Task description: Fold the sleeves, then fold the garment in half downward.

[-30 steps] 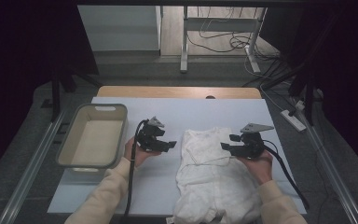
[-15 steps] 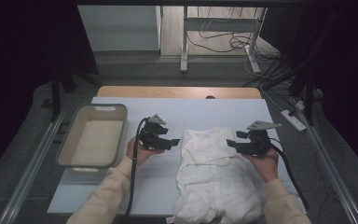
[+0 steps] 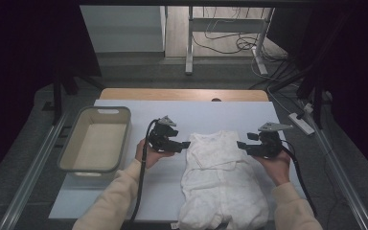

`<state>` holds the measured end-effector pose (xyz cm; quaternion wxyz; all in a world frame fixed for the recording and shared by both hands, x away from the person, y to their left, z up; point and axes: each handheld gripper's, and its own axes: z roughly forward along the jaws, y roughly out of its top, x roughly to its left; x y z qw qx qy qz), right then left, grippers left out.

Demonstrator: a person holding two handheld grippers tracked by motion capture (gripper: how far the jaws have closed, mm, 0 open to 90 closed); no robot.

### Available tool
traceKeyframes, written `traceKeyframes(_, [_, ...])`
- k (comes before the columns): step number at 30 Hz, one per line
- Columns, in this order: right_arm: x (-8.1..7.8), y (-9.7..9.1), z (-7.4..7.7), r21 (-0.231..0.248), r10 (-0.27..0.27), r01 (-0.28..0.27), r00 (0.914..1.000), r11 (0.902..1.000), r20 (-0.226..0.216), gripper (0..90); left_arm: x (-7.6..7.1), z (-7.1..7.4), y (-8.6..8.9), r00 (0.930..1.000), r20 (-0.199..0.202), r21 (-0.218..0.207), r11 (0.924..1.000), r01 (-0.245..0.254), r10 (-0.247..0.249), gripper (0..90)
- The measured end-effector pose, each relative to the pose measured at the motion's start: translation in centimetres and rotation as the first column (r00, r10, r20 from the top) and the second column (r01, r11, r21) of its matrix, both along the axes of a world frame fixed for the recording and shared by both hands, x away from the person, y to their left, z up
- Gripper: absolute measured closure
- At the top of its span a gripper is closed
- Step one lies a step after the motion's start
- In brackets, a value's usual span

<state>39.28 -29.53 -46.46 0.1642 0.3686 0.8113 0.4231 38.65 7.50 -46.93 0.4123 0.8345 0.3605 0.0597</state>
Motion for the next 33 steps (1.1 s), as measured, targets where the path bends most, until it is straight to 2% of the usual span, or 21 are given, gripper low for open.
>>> traceKeyframes(13, [1.5,-0.6,-0.1,-0.014,-0.022,0.022,0.9997,0.9997,-0.007,34.2,1.2,-0.6,-2.0,0.9995,-0.033,0.003,1.0,0.006,-0.006,24.2])
traceKeyframes(21, [2.8,-0.6,-0.9,-0.035,-0.023,0.022,0.9994,0.9991,-0.028,33.3,2.7,-2.2,-2.5,0.9968,-0.079,0.039,0.9992,-0.011,0.014,22.8])
traceKeyframes(27, [4.1,-0.2,-1.7,-0.054,-0.009,0.006,0.9981,0.9985,-0.062,33.1,3.9,-3.3,-2.7,0.9945,-0.099,0.046,0.9985,-0.03,0.035,23.0])
traceKeyframes(33, [5.2,0.6,-2.8,-0.08,-0.003,-0.004,0.9959,0.9968,-0.091,31.6,5.0,-4.6,-3.3,0.9891,-0.142,0.048,0.9984,-0.03,0.036,23.1])
